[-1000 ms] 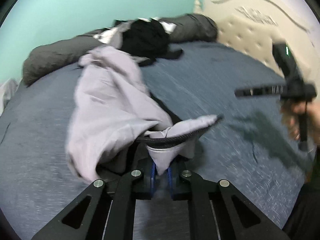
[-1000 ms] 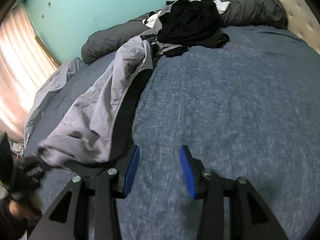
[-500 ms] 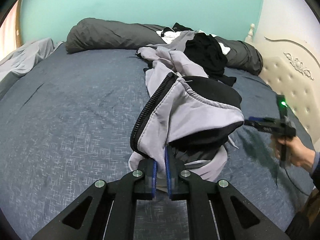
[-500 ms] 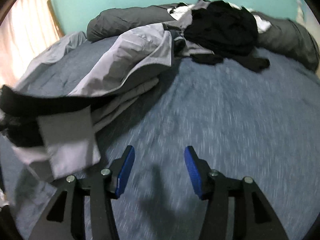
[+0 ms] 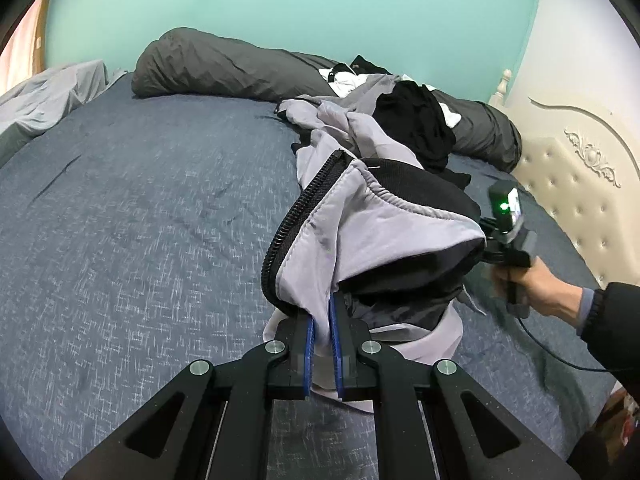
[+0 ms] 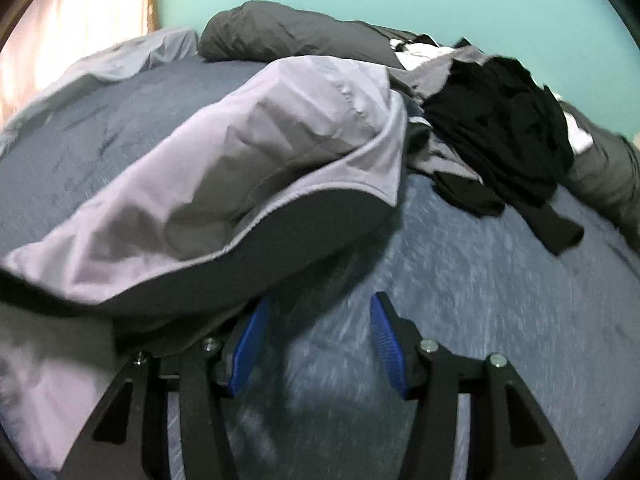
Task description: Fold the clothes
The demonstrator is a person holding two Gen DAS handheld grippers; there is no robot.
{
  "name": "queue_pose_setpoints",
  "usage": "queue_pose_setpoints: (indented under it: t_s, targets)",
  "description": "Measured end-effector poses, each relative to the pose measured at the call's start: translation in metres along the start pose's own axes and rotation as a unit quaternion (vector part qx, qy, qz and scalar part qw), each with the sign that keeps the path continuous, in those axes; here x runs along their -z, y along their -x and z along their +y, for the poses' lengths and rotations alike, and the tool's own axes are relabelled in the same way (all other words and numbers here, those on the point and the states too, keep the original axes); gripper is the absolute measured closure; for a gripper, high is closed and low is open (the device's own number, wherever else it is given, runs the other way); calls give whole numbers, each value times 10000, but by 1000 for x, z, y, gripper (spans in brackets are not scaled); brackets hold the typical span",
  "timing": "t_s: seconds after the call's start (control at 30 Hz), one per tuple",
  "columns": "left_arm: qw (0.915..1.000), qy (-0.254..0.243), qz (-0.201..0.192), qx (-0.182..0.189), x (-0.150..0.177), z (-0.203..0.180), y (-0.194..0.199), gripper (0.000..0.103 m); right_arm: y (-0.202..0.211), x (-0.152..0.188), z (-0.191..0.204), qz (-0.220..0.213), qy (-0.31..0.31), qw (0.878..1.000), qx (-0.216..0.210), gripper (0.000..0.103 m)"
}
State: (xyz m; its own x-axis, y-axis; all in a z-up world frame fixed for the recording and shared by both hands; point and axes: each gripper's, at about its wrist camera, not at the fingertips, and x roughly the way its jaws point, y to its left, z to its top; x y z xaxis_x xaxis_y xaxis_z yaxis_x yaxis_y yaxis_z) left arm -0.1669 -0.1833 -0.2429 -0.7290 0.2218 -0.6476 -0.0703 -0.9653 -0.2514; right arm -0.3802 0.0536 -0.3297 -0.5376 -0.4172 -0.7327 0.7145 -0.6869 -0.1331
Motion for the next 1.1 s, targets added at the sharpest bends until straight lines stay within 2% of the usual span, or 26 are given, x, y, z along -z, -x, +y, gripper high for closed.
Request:
queue_pose_setpoints:
  t_s: [0.17,0.2,0.27,0.33,0.43,0.6,0.87,1.1]
  targets:
    - [10000,-16,-2,48,-3,3,-3,95,-7,-16,11,-315,250,9991,129,51]
    - [10000,-24,3,55,-3,3,-4,95,-7,-19,12,-368,266,9989,114,56]
    - [10000,-49,-9,59,-6,3,-4,95,-5,-25,15,-423,338,9984,151,90]
    - [9999,-85,-48,42,-8,2,-1,95,5,-30,18,-553,397,9975,194,99]
    - [9998,-110,-127,44,-14,0,8,97,29,-41,17,-796,290,9963,108,100]
    - [9995,-92,-312,44,-25,-6,33,98,87,-64,18,-1273,174,9915,209,101]
    - [9960,-272,-851,-97,-60,-26,105,99,222,-111,9,-2013,32,9778,587,101]
    - [9887,-412,-1437,-129,-97,-53,180,100,353,-137,14,-2544,70,9620,987,101]
